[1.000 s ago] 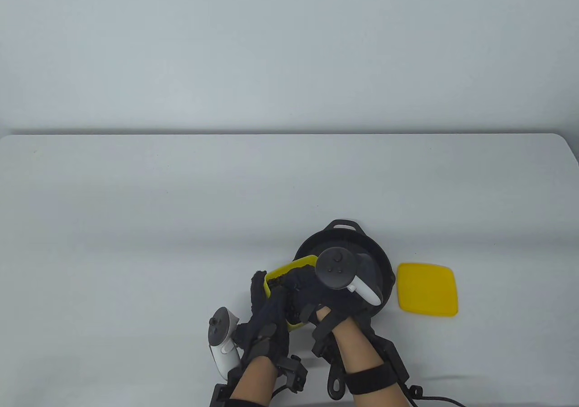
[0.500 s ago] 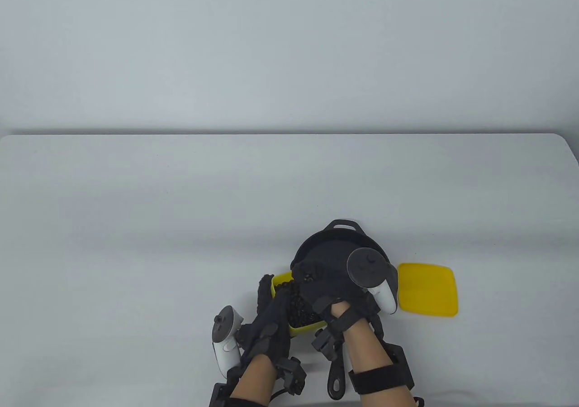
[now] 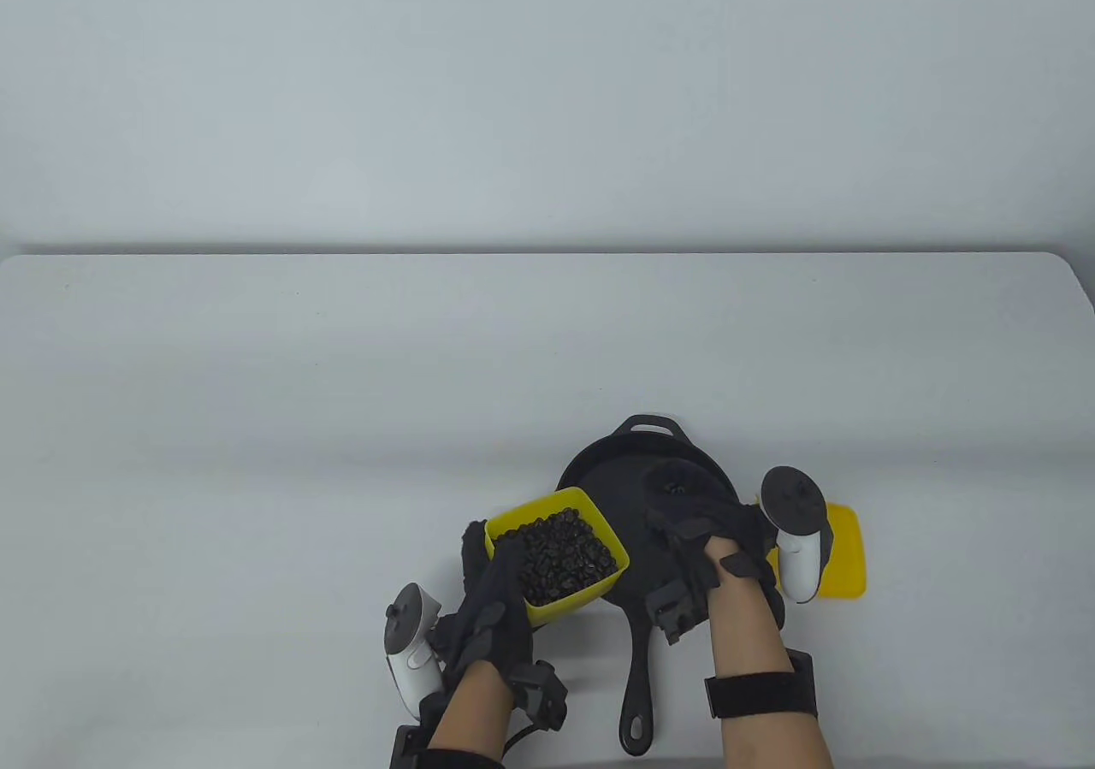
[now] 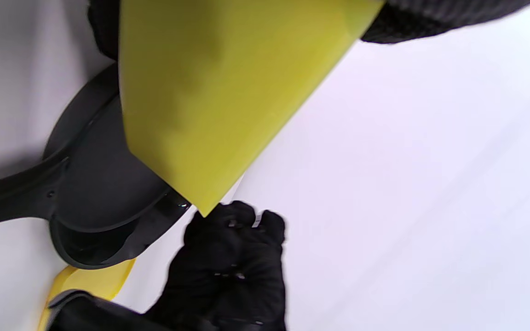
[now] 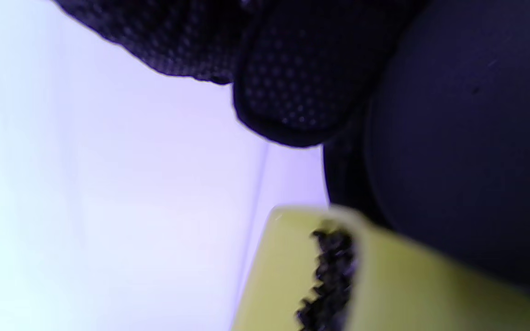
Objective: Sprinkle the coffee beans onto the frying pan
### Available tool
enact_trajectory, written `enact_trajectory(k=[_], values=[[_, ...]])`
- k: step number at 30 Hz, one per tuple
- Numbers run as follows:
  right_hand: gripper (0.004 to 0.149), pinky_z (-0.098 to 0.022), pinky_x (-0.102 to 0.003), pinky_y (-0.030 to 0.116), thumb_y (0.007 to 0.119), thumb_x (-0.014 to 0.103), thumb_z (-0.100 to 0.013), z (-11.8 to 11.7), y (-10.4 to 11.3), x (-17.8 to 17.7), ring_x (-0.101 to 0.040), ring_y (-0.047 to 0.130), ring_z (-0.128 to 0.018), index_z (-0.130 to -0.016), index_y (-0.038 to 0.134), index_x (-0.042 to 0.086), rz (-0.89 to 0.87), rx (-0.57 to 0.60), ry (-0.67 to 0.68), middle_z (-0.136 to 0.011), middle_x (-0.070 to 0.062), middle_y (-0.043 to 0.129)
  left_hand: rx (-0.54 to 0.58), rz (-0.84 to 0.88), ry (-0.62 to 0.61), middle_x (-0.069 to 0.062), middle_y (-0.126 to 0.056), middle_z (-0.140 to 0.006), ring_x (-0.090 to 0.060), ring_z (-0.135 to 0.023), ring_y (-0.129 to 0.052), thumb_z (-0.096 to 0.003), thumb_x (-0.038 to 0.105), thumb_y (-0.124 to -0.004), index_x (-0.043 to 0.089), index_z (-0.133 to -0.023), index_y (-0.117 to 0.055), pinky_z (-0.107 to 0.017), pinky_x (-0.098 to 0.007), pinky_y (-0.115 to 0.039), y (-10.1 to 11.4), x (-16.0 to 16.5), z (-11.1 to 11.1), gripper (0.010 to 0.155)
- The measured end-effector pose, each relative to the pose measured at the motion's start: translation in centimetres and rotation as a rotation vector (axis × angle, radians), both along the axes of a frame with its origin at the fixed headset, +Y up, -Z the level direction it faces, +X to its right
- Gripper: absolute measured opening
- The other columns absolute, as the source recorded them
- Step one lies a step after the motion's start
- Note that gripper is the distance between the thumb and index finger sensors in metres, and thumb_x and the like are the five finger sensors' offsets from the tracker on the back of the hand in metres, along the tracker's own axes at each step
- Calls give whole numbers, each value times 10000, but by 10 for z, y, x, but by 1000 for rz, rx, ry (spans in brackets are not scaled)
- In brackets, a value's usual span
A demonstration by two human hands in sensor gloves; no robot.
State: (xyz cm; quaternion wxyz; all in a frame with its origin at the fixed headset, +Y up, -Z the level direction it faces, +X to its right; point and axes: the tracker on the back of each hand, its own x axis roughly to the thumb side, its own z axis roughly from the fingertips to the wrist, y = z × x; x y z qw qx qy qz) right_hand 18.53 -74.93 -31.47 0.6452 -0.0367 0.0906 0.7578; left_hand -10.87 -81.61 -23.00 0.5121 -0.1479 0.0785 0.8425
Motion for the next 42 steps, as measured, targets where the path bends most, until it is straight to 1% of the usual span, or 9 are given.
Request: enact_trajectory(k=[4,7,14,22,26,31,38,40,42], values=[[359,-290,-195,956,789,147,-531,-7,-22,5,-394,880,-561,-883,724,124,229,-114,13,-909,-243,654,2,12,14,-193,-382,-1037,-456,-882,-705,-577,622,-636,398,-1043,-29,-643,-451,-751,0,1,1,797],[379,-300,-208,956,786,151,-536,-9,-29,0,-402,877,-568,-902,704,97,276,-144,29,-923,-273,629,8,10,7,-193,-383,-1037,-456,-882,-706,-577,622,-636,396,-1044,-29,-643,-452,-750,0,0,1,799],[424,-294,-264,934,786,160,-538,-8,-27,-5,-453,877,-586,-940,704,53,348,-136,100,-939,-328,620,11,-3,25,-194,-381,-1036,-456,-883,-703,-577,621,-636,395,-1043,-29,-645,-451,-749,0,-6,2,798],[452,-329,-313,910,790,203,-544,-2,-13,8,-492,844,-633,-955,695,41,469,-59,20,-948,-329,610,17,-13,32,-196,-380,-1036,-457,-882,-702,-577,619,-636,395,-1042,-29,-644,-453,-748,0,-8,3,797],[613,-373,-369,887,721,408,-604,1,-5,10,-564,768,-714,-1049,548,24,397,36,22,-986,-350,530,16,-18,29,-196,-380,-1036,-456,-883,-702,-577,619,-636,395,-1042,-29,-645,-453,-746,0,-7,3,796],[839,-372,-489,847,671,611,-616,4,-8,8,-699,604,-761,-1107,398,-13,227,32,96,-1020,-405,381,18,-29,27,-196,-380,-1036,-457,-884,-701,-577,618,-637,395,-1043,-30,-646,-455,-745,0,-8,3,797],[908,-393,-562,814,637,681,-611,7,-1,-1,-768,440,-787,-1117,361,-20,321,37,192,-1043,-408,278,20,-40,11,-199,-379,-1036,-461,-884,-697,-579,616,-640,394,-1044,-33,-646,-459,-742,0,-6,3,797],[870,-413,-541,815,643,655,-614,8,1,-4,-733,501,-804,-1107,394,-17,334,90,176,-1051,-384,321,24,-54,1,-200,-380,-1036,-464,-884,-696,-579,615,-642,394,-1045,-35,-645,-461,-741,1,-6,3,797],[763,-375,-432,870,661,569,-617,10,5,-6,-624,730,-751,-1062,506,-32,365,128,91,-1013,-364,479,27,-64,-6,-202,-380,-1036,-464,-883,-695,-580,613,-643,391,-1047,-35,-645,-463,-740,1,-5,3,798]])
